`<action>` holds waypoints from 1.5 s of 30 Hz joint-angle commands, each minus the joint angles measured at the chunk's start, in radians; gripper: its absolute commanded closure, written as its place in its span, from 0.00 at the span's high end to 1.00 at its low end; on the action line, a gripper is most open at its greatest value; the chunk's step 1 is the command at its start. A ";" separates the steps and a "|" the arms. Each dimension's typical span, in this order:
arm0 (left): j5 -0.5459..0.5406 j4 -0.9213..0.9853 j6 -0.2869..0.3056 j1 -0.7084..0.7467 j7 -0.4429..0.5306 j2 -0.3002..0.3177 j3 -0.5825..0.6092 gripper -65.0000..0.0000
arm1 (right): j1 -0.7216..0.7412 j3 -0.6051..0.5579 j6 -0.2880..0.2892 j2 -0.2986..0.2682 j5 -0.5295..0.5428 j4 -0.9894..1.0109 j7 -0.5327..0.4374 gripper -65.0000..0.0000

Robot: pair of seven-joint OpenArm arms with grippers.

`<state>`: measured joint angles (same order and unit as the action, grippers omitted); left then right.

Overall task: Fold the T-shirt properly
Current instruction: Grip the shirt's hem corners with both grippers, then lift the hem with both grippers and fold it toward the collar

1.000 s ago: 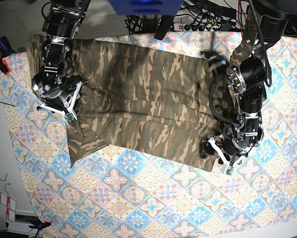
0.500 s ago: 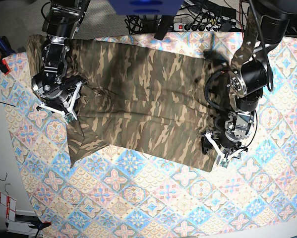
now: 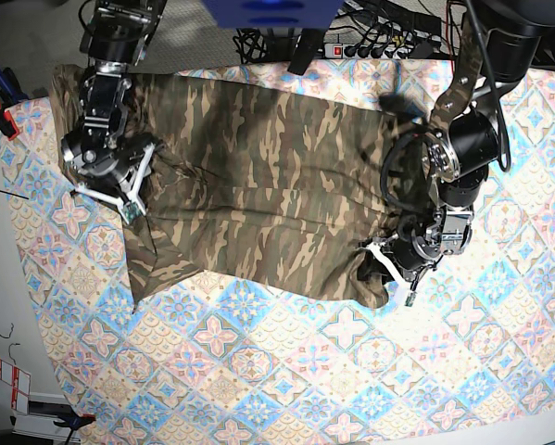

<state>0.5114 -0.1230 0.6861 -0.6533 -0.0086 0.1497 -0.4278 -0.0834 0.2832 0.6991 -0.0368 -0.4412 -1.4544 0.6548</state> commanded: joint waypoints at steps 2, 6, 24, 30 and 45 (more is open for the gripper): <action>0.043 0.009 0.012 0.000 -0.077 0.001 0.007 0.14 | 0.010 0.003 -0.001 -0.008 0.003 -0.018 -0.007 0.33; 0.040 0.003 0.012 -0.001 -0.107 0.003 0.007 0.04 | 0.009 0.000 -0.001 -0.008 0.003 -0.018 -0.007 0.33; -0.076 -0.780 0.012 0.208 -0.568 -0.045 0.004 0.04 | 0.012 -0.003 -0.001 -0.008 0.003 -0.018 -0.003 0.02; -0.084 -0.938 0.012 0.272 -0.640 -0.045 0.007 0.04 | 0.014 -0.003 -0.001 -0.007 0.003 -0.018 -0.003 0.02; -0.132 -1.329 0.012 0.462 -0.703 -0.042 0.008 0.05 | 0.007 0.003 -0.001 0.011 0.006 -0.070 -0.010 0.02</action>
<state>0.3790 -1.4319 0.7120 -0.1726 -0.7235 0.0948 -0.4183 -0.0902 0.2829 0.7021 -0.0208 -0.4431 -1.5009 0.6601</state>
